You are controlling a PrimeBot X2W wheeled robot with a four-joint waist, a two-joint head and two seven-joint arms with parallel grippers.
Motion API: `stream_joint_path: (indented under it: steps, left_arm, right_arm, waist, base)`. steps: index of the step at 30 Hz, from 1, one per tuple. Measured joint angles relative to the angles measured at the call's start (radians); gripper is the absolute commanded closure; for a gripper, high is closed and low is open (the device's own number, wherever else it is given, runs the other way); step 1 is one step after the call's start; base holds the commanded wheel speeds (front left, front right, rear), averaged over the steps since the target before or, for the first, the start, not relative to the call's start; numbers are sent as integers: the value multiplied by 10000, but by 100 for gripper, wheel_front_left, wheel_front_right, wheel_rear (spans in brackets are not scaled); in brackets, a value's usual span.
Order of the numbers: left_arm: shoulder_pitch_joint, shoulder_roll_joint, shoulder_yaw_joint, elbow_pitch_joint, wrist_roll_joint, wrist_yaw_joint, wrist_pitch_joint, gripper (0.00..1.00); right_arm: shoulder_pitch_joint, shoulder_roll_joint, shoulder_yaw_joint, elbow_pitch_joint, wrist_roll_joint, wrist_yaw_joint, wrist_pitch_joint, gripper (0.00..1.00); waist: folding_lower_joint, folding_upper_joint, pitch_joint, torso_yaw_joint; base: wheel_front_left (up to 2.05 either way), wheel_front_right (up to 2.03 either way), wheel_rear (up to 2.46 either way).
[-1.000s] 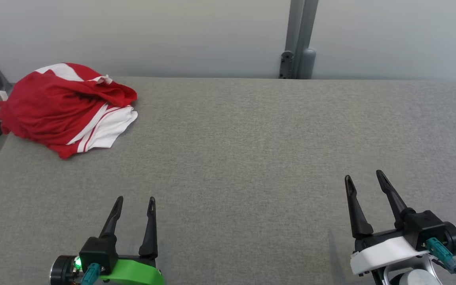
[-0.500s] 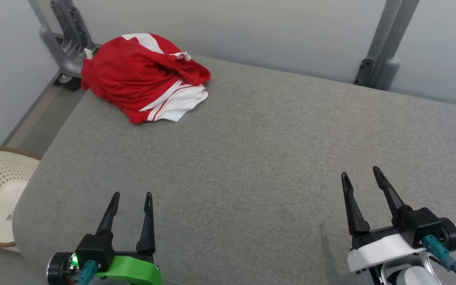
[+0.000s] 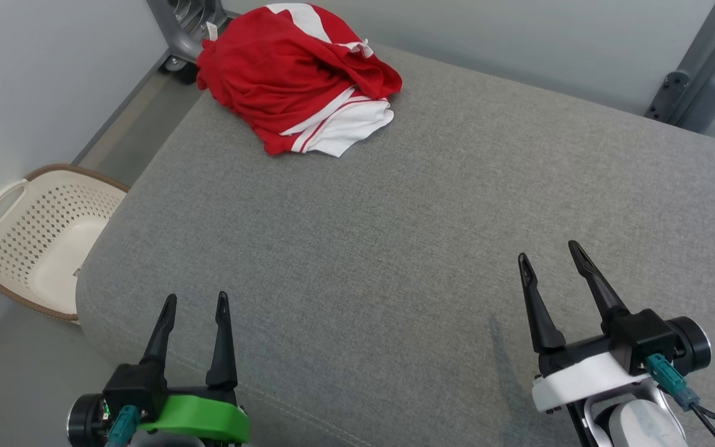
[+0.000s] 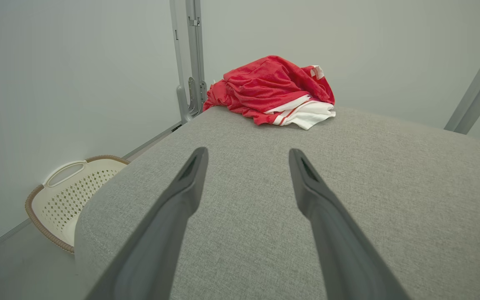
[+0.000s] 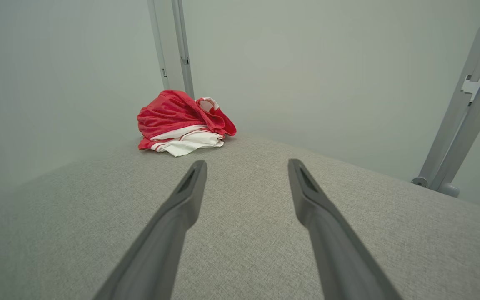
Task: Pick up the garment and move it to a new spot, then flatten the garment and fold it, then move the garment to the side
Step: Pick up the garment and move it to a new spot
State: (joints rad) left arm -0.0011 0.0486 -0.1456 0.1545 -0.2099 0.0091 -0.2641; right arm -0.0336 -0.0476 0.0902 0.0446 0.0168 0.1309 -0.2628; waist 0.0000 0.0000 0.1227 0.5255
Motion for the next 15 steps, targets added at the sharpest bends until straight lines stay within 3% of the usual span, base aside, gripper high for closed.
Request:
stream_joint_path:
  steps: [7, 15]
  left_arm:
    - [-994, 58, 610, -113, 307, -190, 2, 0]
    - [-4154, 1365, 1298, 863, 1057, -763, 0, 0]
  right_arm:
    - [-483, 0, 44, -67, -481, 0, 0, 0]
    - [-1368, -6, 242, -295, -909, 0, 0, 0]
  waist:
    - [0, 0, 816, -106]
    - [0, 0, 1727, -754]
  base:
    - [0, 0, 0]
    - [0, 0, 0]
